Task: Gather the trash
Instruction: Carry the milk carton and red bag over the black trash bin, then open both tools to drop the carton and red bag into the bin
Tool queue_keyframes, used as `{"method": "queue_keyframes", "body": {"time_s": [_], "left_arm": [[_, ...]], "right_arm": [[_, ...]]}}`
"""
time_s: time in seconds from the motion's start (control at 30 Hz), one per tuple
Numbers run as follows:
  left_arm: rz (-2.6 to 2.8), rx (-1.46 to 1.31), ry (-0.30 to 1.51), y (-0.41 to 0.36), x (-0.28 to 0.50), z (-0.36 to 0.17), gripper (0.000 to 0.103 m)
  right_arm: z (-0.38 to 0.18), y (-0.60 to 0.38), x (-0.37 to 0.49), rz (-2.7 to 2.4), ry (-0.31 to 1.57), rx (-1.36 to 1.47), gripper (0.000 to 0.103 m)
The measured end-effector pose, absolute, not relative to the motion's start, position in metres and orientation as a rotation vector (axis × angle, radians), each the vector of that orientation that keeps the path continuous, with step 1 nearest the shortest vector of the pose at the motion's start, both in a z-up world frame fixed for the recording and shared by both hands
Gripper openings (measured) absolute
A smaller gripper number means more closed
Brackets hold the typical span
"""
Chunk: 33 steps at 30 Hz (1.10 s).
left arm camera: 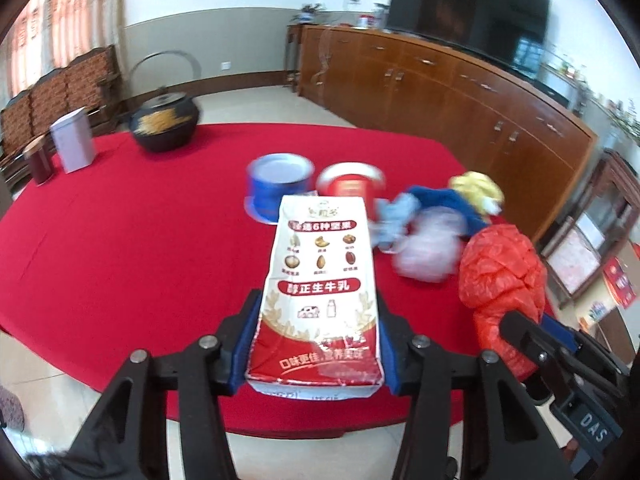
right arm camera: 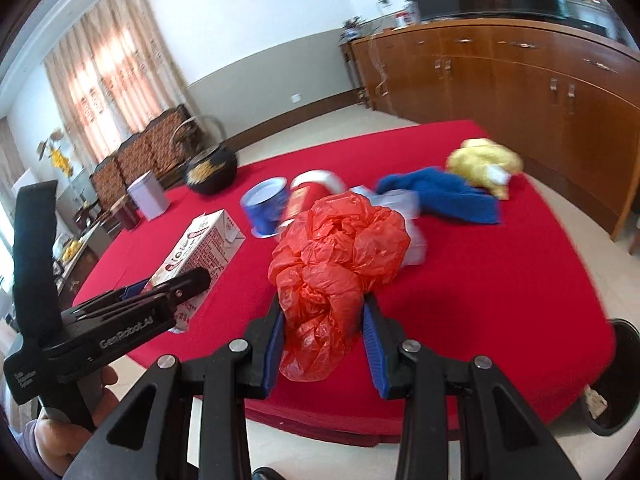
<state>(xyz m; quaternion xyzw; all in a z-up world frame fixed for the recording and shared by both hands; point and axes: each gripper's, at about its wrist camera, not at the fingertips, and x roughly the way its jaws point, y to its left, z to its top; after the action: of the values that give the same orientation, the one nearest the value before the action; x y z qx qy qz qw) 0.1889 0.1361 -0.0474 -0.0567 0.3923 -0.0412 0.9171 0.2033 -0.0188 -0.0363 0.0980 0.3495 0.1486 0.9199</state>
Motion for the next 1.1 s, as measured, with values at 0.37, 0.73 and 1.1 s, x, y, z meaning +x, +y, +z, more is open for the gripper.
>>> {"method": "queue_keyframes", "body": {"time_s": [0.37,0.73,1.1], "left_arm": [[-0.331,-0.061,0.830,0.002,0.181,-0.041,0.052],[-0.589,0.023,0.902,-0.158,0.173,-0.059,0.052],[-0.676,0.108,1.029,-0.280,0.181,-0.121,0.052]], "right_arm": [[-0.024,-0.158,0.158,0.071,0.659,0.279,0.039],[-0.046,-0.327,0.109,-0.202,0.659,0.412,0.039],[-0.108,-0.447,0.100,-0.354,0.765,0.495,0.039]]}}
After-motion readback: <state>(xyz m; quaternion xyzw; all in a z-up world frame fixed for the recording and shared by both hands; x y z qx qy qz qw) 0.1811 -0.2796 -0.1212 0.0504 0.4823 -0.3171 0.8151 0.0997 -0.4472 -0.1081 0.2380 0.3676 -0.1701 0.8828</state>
